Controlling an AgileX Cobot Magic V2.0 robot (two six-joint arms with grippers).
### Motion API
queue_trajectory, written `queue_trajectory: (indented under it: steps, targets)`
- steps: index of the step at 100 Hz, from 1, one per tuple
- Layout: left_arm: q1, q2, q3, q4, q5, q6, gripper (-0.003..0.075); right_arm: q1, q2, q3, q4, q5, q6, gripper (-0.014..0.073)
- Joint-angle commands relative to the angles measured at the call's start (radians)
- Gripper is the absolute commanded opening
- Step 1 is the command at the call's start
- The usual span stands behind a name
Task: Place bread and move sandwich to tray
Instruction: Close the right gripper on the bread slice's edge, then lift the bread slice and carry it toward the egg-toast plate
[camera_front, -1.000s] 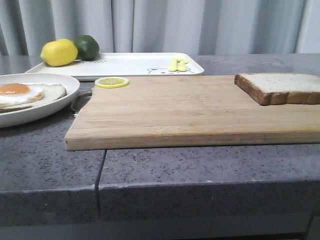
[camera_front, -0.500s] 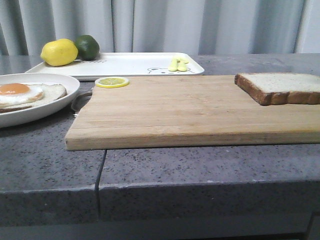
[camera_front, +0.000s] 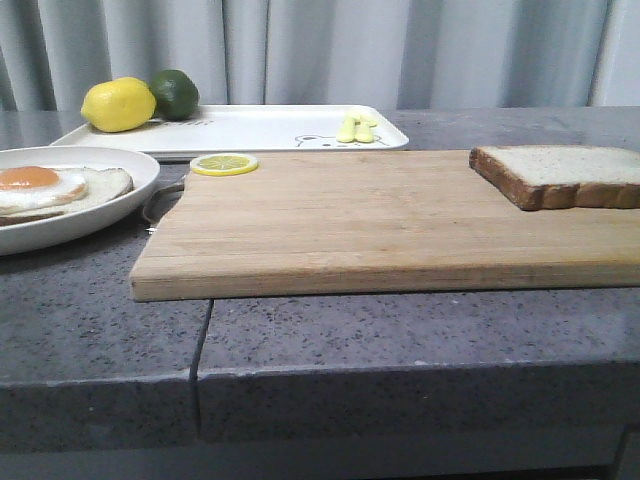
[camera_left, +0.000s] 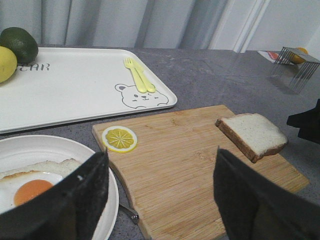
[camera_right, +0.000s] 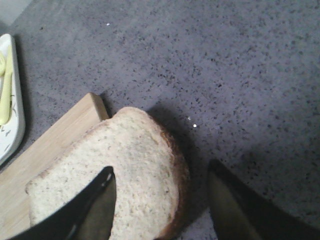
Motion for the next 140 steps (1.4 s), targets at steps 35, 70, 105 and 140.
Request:
queue_trajectory:
  steps: [35,70,105,140]
  targets:
    - [-0.006,0.008,-0.036,-0.014,-0.066,-0.008,0.0429,-0.007,0.090,-0.091,0.042,-0.047,-0.006,0.0411]
    - [-0.006,0.008,-0.036,-0.014,-0.066,-0.008,0.0429,-0.007,0.133,-0.091,0.077,-0.022,-0.006,0.0411]
    - [-0.006,0.008,-0.036,-0.014,-0.068,-0.008,0.0429,-0.007,0.159,-0.091,0.156,-0.008,-0.006,0.0411]
    - [-0.006,0.008,-0.036,-0.014,-0.070,-0.008,0.0429,-0.007,0.159,-0.091,0.212,0.017,-0.006,0.0293]
